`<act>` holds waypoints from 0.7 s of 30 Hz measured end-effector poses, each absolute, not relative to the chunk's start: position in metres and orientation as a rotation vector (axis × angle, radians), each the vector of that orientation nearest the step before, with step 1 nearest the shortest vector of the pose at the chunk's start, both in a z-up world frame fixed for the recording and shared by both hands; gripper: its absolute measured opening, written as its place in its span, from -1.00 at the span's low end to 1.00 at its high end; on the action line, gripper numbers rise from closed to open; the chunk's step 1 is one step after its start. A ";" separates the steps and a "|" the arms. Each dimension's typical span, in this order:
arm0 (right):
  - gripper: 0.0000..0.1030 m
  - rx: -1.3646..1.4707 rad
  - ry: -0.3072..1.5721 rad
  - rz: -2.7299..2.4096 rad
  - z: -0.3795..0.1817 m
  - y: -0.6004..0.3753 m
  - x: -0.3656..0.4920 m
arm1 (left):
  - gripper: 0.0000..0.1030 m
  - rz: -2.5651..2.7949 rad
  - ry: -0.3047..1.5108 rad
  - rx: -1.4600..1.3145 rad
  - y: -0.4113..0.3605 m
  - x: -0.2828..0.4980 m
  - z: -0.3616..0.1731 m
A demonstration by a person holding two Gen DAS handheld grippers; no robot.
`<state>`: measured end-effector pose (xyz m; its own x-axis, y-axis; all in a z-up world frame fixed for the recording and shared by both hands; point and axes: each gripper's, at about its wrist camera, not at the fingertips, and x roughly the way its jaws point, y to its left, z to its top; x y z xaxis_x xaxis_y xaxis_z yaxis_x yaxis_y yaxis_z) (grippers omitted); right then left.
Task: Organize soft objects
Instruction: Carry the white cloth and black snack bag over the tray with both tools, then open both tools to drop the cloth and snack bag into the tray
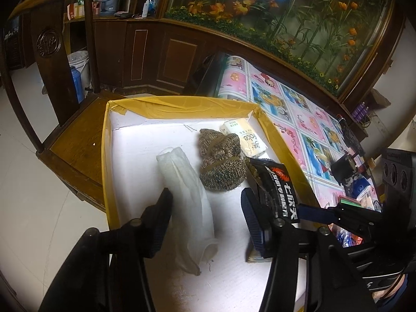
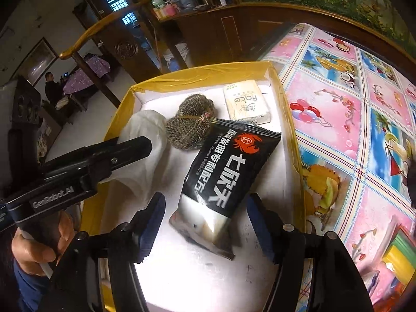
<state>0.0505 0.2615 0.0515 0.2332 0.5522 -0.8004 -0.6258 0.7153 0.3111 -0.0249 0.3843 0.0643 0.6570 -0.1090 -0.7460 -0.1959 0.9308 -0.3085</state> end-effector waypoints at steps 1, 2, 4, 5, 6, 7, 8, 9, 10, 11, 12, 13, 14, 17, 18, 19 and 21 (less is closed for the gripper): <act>0.36 -0.070 1.058 0.820 0.054 0.257 0.048 | 0.02 0.050 0.852 -0.385 0.383 -0.028 0.066; 0.36 -0.065 1.053 0.824 0.057 0.253 0.045 | 0.02 0.046 0.847 -0.386 0.382 -0.030 0.068; 0.36 -0.052 1.043 0.832 0.062 0.244 0.039 | 0.02 0.039 0.835 -0.384 0.379 -0.035 0.073; 0.36 -0.046 1.039 0.836 0.064 0.240 0.036 | 0.03 0.038 0.829 -0.381 0.376 -0.038 0.075; 0.36 -0.038 1.034 0.840 0.066 0.234 0.033 | 0.03 0.036 0.823 -0.379 0.373 -0.040 0.077; 0.36 -0.031 1.027 0.844 0.069 0.229 0.029 | 0.03 0.032 0.819 -0.378 0.370 -0.043 0.079; 0.36 -0.023 1.018 0.847 0.071 0.223 0.025 | 0.03 0.030 0.814 -0.378 0.368 -0.045 0.080; 0.36 -0.019 1.010 0.849 0.074 0.217 0.021 | 0.03 0.029 0.807 -0.378 0.364 -0.047 0.082; 0.36 -0.018 1.005 0.852 0.076 0.212 0.018 | 0.03 0.027 0.801 -0.378 0.360 -0.051 0.084; 0.36 -0.016 0.997 0.854 0.077 0.206 0.013 | 0.03 0.022 0.794 -0.379 0.357 -0.054 0.086; 0.36 -0.010 0.989 0.854 0.079 0.198 0.009 | 0.03 0.015 0.785 -0.381 0.353 -0.057 0.088; 0.36 -0.003 0.984 0.855 0.080 0.191 0.006 | 0.03 0.008 0.778 -0.381 0.348 -0.060 0.090; 0.36 0.008 0.980 0.858 0.080 0.183 0.002 | 0.03 -0.001 0.773 -0.379 0.342 -0.063 0.093; 0.36 0.047 0.968 0.863 0.080 0.152 -0.009 | 0.04 -0.036 0.752 -0.360 0.321 -0.074 0.101; 0.36 0.068 0.959 0.865 0.080 0.139 -0.012 | 0.06 -0.048 0.749 -0.354 0.312 -0.077 0.102; 0.36 0.081 0.954 0.862 0.080 0.127 -0.015 | 0.06 -0.066 0.745 -0.347 0.301 -0.080 0.104; 0.36 0.112 0.936 0.840 0.079 0.099 -0.019 | 0.09 -0.101 0.739 -0.331 0.282 -0.085 0.107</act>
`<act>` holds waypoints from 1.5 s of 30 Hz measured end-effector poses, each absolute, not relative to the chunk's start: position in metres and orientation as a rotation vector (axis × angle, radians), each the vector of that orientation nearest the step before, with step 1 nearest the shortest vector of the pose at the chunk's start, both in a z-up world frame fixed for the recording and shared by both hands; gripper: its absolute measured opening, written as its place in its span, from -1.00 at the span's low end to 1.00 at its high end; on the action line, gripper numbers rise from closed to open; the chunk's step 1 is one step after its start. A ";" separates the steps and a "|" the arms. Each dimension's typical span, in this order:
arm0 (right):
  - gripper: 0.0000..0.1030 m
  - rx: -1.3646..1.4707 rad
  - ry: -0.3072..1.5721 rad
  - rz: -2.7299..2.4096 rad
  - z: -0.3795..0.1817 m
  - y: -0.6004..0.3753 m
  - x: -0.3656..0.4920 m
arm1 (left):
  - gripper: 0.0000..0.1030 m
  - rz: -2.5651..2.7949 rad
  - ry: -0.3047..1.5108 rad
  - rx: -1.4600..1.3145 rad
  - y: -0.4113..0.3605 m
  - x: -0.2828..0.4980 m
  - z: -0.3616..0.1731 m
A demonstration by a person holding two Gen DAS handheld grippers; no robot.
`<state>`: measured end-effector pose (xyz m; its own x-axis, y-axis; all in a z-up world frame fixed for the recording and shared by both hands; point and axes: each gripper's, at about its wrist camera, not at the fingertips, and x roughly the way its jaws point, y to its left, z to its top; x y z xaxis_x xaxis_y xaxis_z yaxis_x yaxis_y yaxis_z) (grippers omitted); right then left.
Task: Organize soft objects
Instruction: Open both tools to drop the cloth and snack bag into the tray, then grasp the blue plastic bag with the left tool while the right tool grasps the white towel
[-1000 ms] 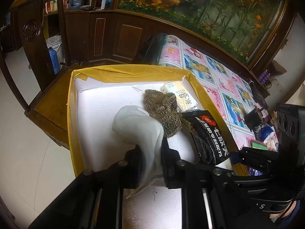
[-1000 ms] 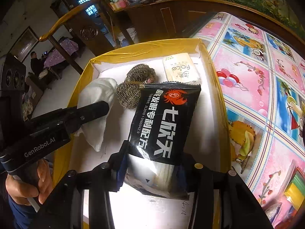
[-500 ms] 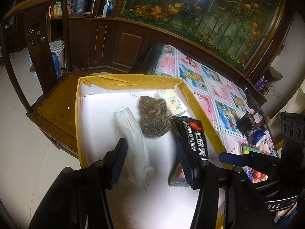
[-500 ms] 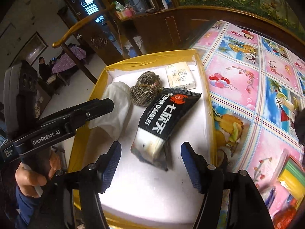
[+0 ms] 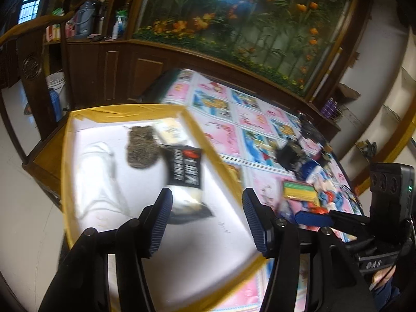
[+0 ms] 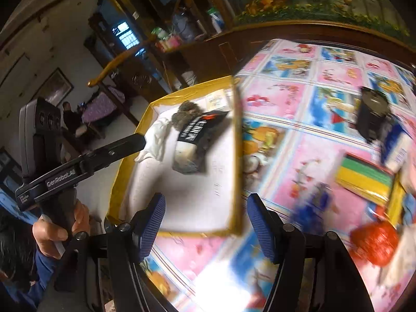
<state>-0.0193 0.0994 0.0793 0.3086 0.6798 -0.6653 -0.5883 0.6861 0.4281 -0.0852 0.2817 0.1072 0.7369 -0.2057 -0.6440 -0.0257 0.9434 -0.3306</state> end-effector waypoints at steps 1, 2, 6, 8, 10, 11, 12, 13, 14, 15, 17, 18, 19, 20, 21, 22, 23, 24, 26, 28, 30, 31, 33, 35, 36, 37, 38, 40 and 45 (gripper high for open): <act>0.36 0.129 0.923 0.824 0.080 0.084 -0.022 | 0.11 -0.121 0.736 -0.322 0.270 -0.087 0.109; 0.36 0.151 0.909 0.804 0.081 0.066 -0.023 | 0.17 -0.145 0.735 -0.314 0.258 -0.088 0.109; 0.37 0.225 0.872 0.709 0.082 0.005 -0.027 | 0.20 -0.243 0.766 -0.263 0.204 -0.081 0.107; 0.38 0.268 0.856 0.668 0.082 -0.026 -0.027 | 0.23 -0.277 0.792 -0.236 0.178 -0.075 0.101; 0.39 0.306 0.844 0.636 0.080 -0.051 -0.030 | 0.25 -0.310 0.825 -0.207 0.154 -0.066 0.093; 0.39 0.323 0.839 0.620 0.078 -0.062 -0.031 | 0.25 -0.314 0.839 -0.197 0.144 -0.062 0.088; 0.40 0.338 0.836 0.606 0.075 -0.073 -0.033 | 0.25 -0.319 0.854 -0.188 0.135 -0.057 0.083; 0.40 0.347 0.835 0.595 0.073 -0.082 -0.034 | 0.25 -0.321 0.874 -0.180 0.126 -0.053 0.078; 0.40 0.358 0.834 0.578 0.070 -0.092 -0.035 | 0.25 -0.320 0.892 -0.173 0.119 -0.048 0.073; 0.40 0.368 0.832 0.563 0.067 -0.101 -0.036 | 0.24 -0.320 0.905 -0.167 0.114 -0.047 0.068; 0.40 0.391 0.835 0.536 0.062 -0.120 -0.034 | 0.25 -0.321 0.935 -0.145 0.104 -0.039 0.059; 0.40 0.405 0.840 0.519 0.059 -0.127 -0.033 | 0.25 -0.306 0.952 -0.134 0.099 -0.035 0.054; 0.40 0.418 0.843 0.502 0.056 -0.135 -0.032 | 0.25 -0.284 0.972 -0.126 0.095 -0.030 0.048; 0.40 0.432 0.844 0.483 0.053 -0.143 -0.030 | 0.24 -0.277 0.983 -0.125 0.094 -0.028 0.044; 0.40 0.443 0.849 0.471 0.051 -0.148 -0.028 | 0.24 -0.272 0.994 -0.130 0.092 -0.023 0.039; 0.40 0.451 0.855 0.464 0.048 -0.151 -0.027 | 0.24 -0.264 1.003 -0.135 0.091 -0.020 0.035; 0.40 0.455 0.863 0.456 0.046 -0.153 -0.025 | 0.24 -0.252 1.013 -0.135 0.089 -0.016 0.030; 0.40 0.455 0.873 0.450 0.044 -0.153 -0.022 | 0.24 -0.229 1.005 -0.112 0.086 -0.016 0.029; 0.39 0.451 0.893 0.447 0.039 -0.153 -0.018 | 0.19 -0.212 0.982 -0.097 0.083 -0.016 0.029; 0.40 0.447 0.914 0.448 0.036 -0.148 -0.013 | -0.16 -0.188 0.963 -0.079 0.079 -0.019 0.028; 0.39 0.423 0.925 0.449 0.033 -0.140 -0.009 | -0.33 -0.194 0.948 -0.064 0.073 -0.022 0.028; 0.39 0.411 0.930 0.442 0.032 -0.137 -0.007 | -0.33 -0.190 0.937 -0.047 0.070 -0.025 0.028; 0.39 0.384 0.936 0.419 0.029 -0.131 -0.004 | -0.33 -0.191 0.918 -0.006 0.063 -0.032 0.029; 0.39 0.357 0.958 0.408 0.024 -0.124 0.000 | -0.33 -0.206 0.915 -0.007 0.060 -0.037 0.029; 0.39 0.349 0.970 0.415 0.021 -0.121 0.001 | -0.33 -0.215 0.915 -0.011 0.059 -0.040 0.028; 0.28 0.340 0.974 0.423 0.019 -0.117 0.002 | -0.33 -0.221 0.911 -0.014 0.059 -0.043 0.028; 0.02 0.316 0.978 0.431 0.017 -0.112 0.001 | -0.33 -0.224 0.908 -0.019 0.059 -0.045 0.028; -0.62 0.264 0.987 0.427 0.014 -0.104 -0.001 | -0.33 -0.225 0.903 -0.027 0.059 -0.045 0.027; -0.78 0.273 0.974 0.432 0.012 -0.109 -0.013 | -0.23 -0.239 0.914 -0.073 0.062 -0.037 0.021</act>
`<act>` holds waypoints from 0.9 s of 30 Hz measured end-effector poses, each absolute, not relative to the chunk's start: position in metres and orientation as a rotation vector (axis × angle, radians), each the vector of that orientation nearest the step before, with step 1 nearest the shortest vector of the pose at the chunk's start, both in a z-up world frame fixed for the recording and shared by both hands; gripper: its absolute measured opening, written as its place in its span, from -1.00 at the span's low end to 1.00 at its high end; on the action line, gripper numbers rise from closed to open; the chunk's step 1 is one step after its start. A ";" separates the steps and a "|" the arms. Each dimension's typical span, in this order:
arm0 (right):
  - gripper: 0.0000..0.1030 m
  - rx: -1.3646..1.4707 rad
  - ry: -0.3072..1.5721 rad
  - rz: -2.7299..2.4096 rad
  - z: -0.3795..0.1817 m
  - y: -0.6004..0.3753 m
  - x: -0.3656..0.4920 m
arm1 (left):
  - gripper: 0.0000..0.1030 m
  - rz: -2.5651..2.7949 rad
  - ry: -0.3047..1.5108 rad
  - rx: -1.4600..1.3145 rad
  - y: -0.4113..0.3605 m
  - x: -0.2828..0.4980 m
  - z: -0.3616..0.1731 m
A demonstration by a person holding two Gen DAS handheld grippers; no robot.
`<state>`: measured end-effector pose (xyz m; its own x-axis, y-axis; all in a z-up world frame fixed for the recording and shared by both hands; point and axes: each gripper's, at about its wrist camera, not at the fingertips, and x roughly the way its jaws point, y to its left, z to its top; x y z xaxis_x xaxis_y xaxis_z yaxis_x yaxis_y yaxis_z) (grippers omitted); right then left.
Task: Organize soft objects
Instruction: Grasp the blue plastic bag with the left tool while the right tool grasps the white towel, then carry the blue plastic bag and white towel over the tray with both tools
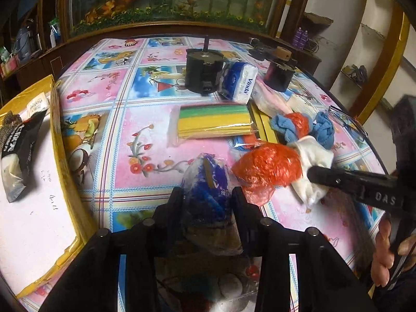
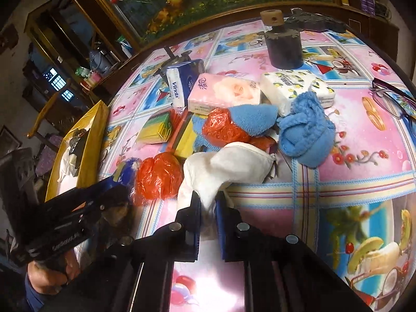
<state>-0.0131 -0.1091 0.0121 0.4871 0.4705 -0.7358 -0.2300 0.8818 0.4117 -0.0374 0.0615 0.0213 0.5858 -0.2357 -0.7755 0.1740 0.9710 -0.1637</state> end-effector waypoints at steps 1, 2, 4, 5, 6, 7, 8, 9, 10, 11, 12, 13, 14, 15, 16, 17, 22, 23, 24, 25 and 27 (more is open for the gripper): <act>-0.78 0.278 0.971 0.429 0.013 -0.111 -0.016 | -0.23 -0.254 0.929 -0.090 0.062 -0.034 0.019; -0.78 0.281 0.966 0.430 0.014 -0.113 -0.020 | -0.26 -0.265 0.936 -0.124 0.065 -0.033 0.016; -0.78 0.269 0.949 0.427 0.018 -0.115 -0.028 | -0.30 -0.275 0.935 -0.162 0.068 -0.034 0.014; -0.78 0.261 0.940 0.420 0.020 -0.115 -0.030 | -0.31 -0.274 0.926 -0.153 0.067 -0.036 0.015; -0.78 0.251 0.931 0.413 0.022 -0.116 -0.034 | -0.32 -0.273 0.920 -0.152 0.067 -0.039 0.016; -0.78 0.247 0.927 0.411 0.024 -0.117 -0.037 | -0.32 -0.276 0.913 -0.154 0.066 -0.042 0.016; -0.78 0.245 0.921 0.411 0.026 -0.118 -0.040 | -0.32 -0.282 0.911 -0.156 0.066 -0.045 0.017; -0.78 0.247 0.915 0.413 0.028 -0.119 -0.043 | -0.32 -0.291 0.909 -0.163 0.065 -0.050 0.017; -0.78 0.249 0.909 0.417 0.029 -0.119 -0.045 | -0.32 -0.301 0.905 -0.174 0.066 -0.054 0.016; -0.78 0.251 0.904 0.422 0.030 -0.119 -0.048 | -0.33 -0.311 0.897 -0.186 0.067 -0.058 0.018; -0.78 0.251 0.899 0.426 0.031 -0.118 -0.050 | -0.33 -0.319 0.884 -0.198 0.068 -0.063 0.019; -0.78 0.250 0.898 0.429 0.031 -0.117 -0.051 | -0.33 -0.320 0.876 -0.202 0.069 -0.065 0.021; -0.78 0.248 0.896 0.434 0.031 -0.114 -0.054 | -0.33 -0.322 0.870 -0.202 0.070 -0.069 0.021; -0.78 0.249 0.892 0.441 0.032 -0.111 -0.055 | -0.33 -0.329 0.863 -0.204 0.070 -0.072 0.021; -0.78 0.254 0.884 0.454 0.033 -0.109 -0.058 | -0.32 -0.336 0.856 -0.210 0.071 -0.073 0.022; -0.78 0.254 0.878 0.466 0.034 -0.106 -0.059 | -0.33 -0.339 0.843 -0.218 0.073 -0.076 0.023; -0.78 0.242 0.847 0.519 0.038 -0.091 -0.071 | -0.32 -0.354 0.806 -0.248 0.080 -0.083 0.027; -0.78 0.235 0.844 0.521 0.039 -0.088 -0.072 | -0.32 -0.358 0.805 -0.252 0.081 -0.083 0.027; -0.78 0.229 0.839 0.524 0.040 -0.085 -0.074 | -0.32 -0.361 0.796 -0.259 0.083 -0.084 0.028; -0.78 0.229 0.833 0.530 0.042 -0.083 -0.076 | -0.32 -0.361 0.783 -0.263 0.084 -0.086 0.029; -0.78 0.234 0.821 0.545 0.043 -0.079 -0.079 | -0.32 -0.371 0.766 -0.268 0.086 -0.090 0.030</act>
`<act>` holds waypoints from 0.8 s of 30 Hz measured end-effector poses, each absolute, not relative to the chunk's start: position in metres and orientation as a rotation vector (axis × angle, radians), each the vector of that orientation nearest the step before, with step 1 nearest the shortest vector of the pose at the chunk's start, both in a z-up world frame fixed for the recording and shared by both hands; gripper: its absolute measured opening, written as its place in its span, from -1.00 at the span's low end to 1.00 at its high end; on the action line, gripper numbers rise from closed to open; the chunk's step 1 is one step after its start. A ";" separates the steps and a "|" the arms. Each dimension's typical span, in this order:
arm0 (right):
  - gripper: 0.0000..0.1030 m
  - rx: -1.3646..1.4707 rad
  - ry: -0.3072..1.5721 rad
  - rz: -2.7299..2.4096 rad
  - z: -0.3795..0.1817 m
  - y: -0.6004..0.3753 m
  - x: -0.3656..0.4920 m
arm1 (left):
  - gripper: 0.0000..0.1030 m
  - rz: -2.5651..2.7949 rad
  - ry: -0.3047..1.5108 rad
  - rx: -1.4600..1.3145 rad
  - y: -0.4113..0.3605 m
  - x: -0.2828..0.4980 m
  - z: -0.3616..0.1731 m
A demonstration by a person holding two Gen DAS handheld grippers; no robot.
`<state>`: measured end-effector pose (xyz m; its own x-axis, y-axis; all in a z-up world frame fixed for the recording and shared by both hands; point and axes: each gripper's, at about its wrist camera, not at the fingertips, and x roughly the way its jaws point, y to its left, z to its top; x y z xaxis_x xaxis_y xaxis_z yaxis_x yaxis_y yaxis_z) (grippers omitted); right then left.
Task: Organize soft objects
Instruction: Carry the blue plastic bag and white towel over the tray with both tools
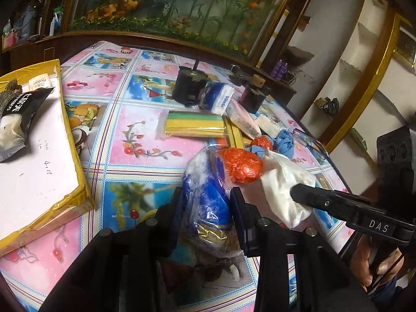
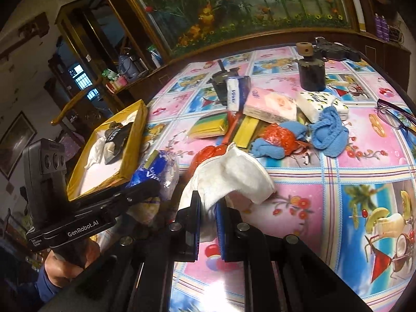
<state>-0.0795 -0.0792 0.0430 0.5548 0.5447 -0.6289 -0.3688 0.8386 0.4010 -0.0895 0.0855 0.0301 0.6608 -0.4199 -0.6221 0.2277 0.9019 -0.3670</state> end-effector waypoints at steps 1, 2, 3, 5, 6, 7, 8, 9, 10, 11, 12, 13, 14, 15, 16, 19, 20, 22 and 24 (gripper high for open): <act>-0.78 0.235 0.819 0.551 0.043 -0.078 -0.081 | -0.32 -0.370 0.760 -0.271 0.087 -0.091 0.030; -0.78 0.235 0.816 0.561 0.043 -0.076 -0.083 | -0.32 -0.366 0.751 -0.273 0.088 -0.093 0.031; -0.77 0.233 0.815 0.569 0.042 -0.074 -0.084 | -0.32 -0.365 0.747 -0.277 0.089 -0.095 0.031; -0.78 0.221 0.814 0.579 0.041 -0.069 -0.088 | -0.32 -0.361 0.742 -0.287 0.091 -0.097 0.031; -0.78 0.216 0.815 0.580 0.040 -0.068 -0.088 | -0.32 -0.360 0.738 -0.293 0.092 -0.098 0.031; -0.77 0.214 0.817 0.582 0.039 -0.066 -0.089 | -0.32 -0.362 0.739 -0.296 0.093 -0.099 0.031; -0.78 0.215 0.817 0.588 0.040 -0.065 -0.090 | -0.32 -0.360 0.737 -0.299 0.094 -0.099 0.031; -0.77 0.216 0.812 0.595 0.041 -0.064 -0.091 | -0.32 -0.359 0.730 -0.301 0.094 -0.101 0.031; -0.77 0.216 0.803 0.601 0.043 -0.063 -0.093 | -0.32 -0.358 0.724 -0.302 0.095 -0.102 0.032; -0.77 0.215 0.790 0.607 0.046 -0.063 -0.095 | -0.32 -0.360 0.719 -0.303 0.096 -0.103 0.032; -0.77 0.211 0.776 0.610 0.049 -0.063 -0.097 | -0.32 -0.363 0.712 -0.306 0.096 -0.104 0.033; -0.77 0.207 0.767 0.612 0.051 -0.063 -0.098 | -0.32 -0.362 0.702 -0.311 0.097 -0.106 0.033; -0.77 0.202 0.761 0.610 0.053 -0.062 -0.099 | -0.32 -0.361 0.697 -0.315 0.098 -0.107 0.034; -0.77 0.199 0.758 0.608 0.054 -0.061 -0.100 | -0.32 -0.362 0.699 -0.323 0.100 -0.107 0.033; -0.77 0.200 0.760 0.610 0.054 -0.061 -0.100 | -0.32 -0.367 0.707 -0.335 0.101 -0.107 0.032; -0.77 0.197 0.764 0.614 0.055 -0.058 -0.101 | -0.32 -0.358 0.718 -0.355 0.107 -0.108 0.029; -0.77 0.195 0.763 0.615 0.055 -0.057 -0.101 | -0.32 -0.353 0.717 -0.355 0.109 -0.108 0.030; -0.77 0.193 0.766 0.620 0.056 -0.055 -0.101 | -0.32 -0.341 0.706 -0.369 0.116 -0.111 0.032; -0.77 0.191 0.771 0.622 0.056 -0.051 -0.100 | -0.32 -0.334 0.694 -0.385 0.125 -0.113 0.038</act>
